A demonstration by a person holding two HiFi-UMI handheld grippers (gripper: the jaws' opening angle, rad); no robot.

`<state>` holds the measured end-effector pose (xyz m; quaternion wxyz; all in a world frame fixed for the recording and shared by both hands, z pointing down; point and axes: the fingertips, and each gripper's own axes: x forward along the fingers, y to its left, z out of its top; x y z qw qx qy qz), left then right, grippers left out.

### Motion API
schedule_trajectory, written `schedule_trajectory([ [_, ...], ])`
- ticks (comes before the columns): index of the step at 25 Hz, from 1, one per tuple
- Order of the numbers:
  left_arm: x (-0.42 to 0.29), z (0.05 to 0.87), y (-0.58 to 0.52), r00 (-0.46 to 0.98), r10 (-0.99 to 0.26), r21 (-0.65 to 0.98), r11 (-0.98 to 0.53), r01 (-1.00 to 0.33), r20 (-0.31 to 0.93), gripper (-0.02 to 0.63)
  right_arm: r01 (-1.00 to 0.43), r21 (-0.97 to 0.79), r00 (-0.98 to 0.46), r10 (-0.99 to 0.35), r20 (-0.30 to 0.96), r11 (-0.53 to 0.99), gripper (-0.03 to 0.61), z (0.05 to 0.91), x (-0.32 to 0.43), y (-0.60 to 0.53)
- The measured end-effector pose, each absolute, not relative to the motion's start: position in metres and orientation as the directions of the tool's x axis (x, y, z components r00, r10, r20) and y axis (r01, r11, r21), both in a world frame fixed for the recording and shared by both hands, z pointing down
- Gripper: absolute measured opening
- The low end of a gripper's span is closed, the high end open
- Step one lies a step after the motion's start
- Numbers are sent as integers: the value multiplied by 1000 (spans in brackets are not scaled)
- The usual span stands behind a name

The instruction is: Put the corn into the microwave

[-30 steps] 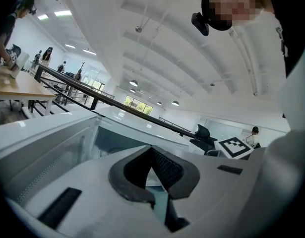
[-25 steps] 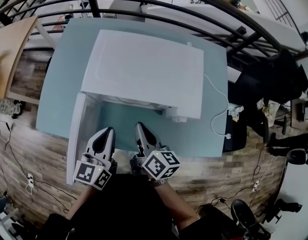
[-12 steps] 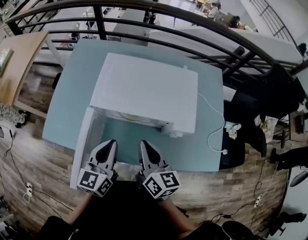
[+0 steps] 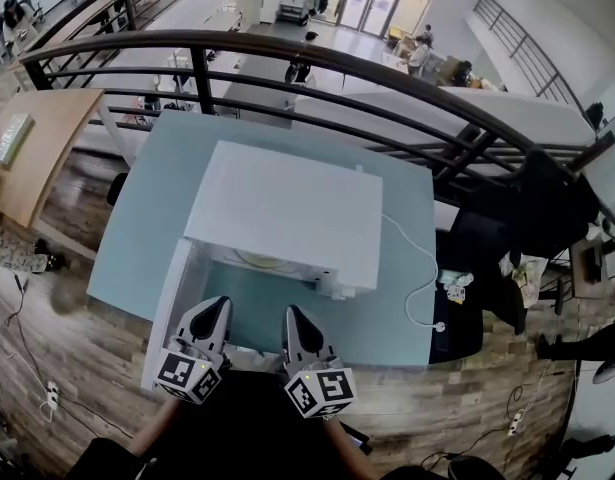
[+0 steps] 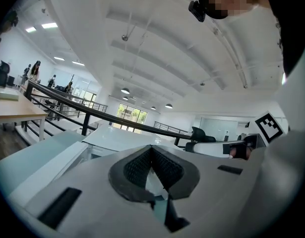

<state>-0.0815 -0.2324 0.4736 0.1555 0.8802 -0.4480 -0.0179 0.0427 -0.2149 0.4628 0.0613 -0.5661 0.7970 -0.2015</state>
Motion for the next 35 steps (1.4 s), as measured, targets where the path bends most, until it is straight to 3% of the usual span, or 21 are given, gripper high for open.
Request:
schedule_trajectory([
  [13,-82,457,-237,597,-799,221,-571,-790,70,2,-894,-323,-350,-934,70,311,8,445,40,-218],
  [35,-78,461,-233,600,-797,232,-572,-787,69,2,-893,-331,-347,-935,72,305,8,453,42,-213],
])
